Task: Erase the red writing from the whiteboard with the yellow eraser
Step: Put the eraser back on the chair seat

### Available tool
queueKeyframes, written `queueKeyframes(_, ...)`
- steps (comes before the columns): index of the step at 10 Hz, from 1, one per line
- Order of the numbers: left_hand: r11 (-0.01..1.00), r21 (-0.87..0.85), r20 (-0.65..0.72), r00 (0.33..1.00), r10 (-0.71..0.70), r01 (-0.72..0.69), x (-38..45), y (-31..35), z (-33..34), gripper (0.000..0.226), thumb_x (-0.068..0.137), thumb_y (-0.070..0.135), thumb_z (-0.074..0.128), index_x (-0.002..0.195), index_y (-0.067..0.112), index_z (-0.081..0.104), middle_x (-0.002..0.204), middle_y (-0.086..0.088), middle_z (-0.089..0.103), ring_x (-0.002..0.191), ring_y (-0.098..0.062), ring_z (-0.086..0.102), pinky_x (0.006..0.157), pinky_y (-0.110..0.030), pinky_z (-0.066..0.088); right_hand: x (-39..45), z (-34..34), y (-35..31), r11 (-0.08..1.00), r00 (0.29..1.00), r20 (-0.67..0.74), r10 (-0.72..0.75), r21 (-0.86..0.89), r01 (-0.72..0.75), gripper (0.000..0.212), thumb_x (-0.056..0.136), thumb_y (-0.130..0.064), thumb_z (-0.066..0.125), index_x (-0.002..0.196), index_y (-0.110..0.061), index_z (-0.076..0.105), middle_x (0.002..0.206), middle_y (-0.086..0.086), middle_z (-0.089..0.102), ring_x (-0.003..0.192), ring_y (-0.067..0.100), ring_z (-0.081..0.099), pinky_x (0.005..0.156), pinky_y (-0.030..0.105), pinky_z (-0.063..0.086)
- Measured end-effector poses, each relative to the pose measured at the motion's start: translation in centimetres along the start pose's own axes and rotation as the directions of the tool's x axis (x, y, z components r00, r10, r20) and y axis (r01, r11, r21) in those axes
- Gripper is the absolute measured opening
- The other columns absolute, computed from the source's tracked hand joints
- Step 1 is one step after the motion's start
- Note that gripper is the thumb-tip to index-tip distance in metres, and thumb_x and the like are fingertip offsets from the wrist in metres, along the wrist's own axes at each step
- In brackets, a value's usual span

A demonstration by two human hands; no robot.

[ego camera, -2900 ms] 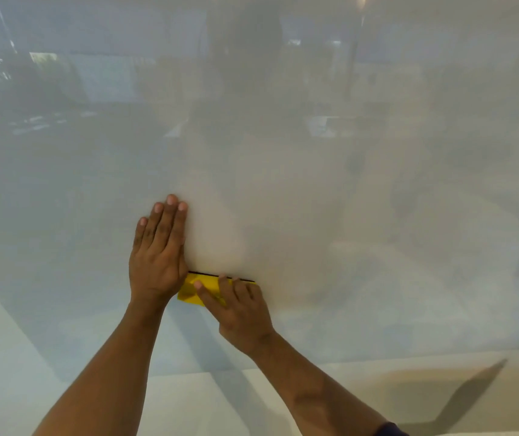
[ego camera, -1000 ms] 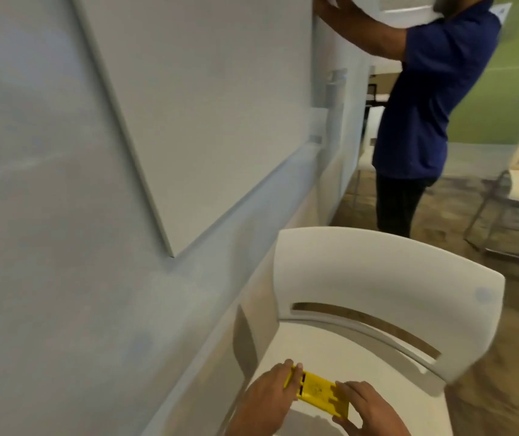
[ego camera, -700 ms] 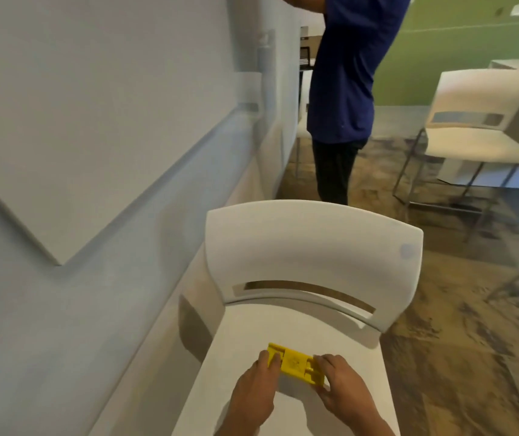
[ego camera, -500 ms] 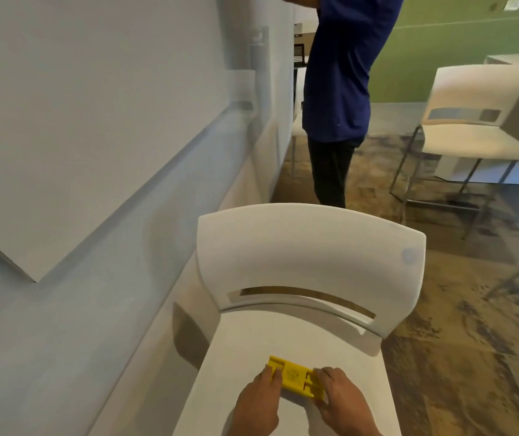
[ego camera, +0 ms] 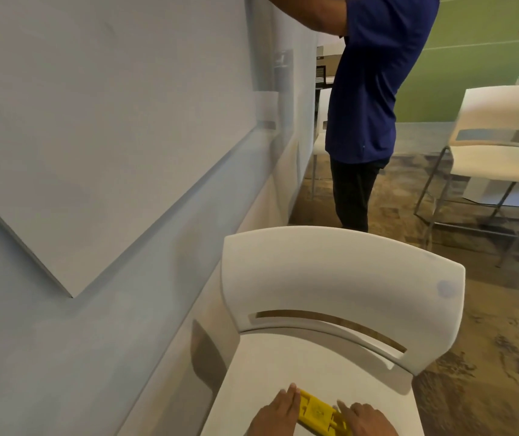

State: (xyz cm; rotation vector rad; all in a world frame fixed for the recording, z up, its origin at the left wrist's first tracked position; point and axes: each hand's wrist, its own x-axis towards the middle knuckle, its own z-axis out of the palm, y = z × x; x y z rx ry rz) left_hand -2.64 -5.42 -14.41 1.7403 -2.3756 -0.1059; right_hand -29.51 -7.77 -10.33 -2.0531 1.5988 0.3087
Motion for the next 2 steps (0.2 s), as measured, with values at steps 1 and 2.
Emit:
queueKeyframes(1, 0.973, -0.186, 0.317, 0.946, -0.073, 0.137, 1.5, -1.2, -7.5, 0.040, 0.111, 0.039, 0.035, 0.138, 0.021, 0.058, 0.143, 0.006, 0.068, 0.115, -0.003, 0.073, 0.070, -0.016, 0.060, -0.1, 0.9, 0.3, 0.999, 0.991, -0.128, -0.038, 0.030, 0.042, 0.070, 0.084, -0.075, 0.041, 0.126, -0.025, 0.065, 0.104, 0.003, 0.077, 0.085, 0.019, 0.076, 0.057, 0.029, 0.060)
queueKeyframes(2, 0.968, -0.210, 0.315, 0.947, -0.065, 0.136, 0.6, -1.3, -11.0, 0.092, 0.080, 0.080, 0.050, 0.148, 0.020, 0.058, 0.156, 0.002, 0.058, 0.130, -0.005, 0.064, 0.091, -0.021, 0.059, -1.3, -1.4, -2.0, 0.994, 0.960, -0.261, -0.103, 0.001, 0.107, 0.082, 0.077, -0.079, 0.051, 0.138, -0.023, 0.052, 0.129, 0.003, 0.069, 0.113, 0.021, 0.067, 0.082, 0.032, 0.056)
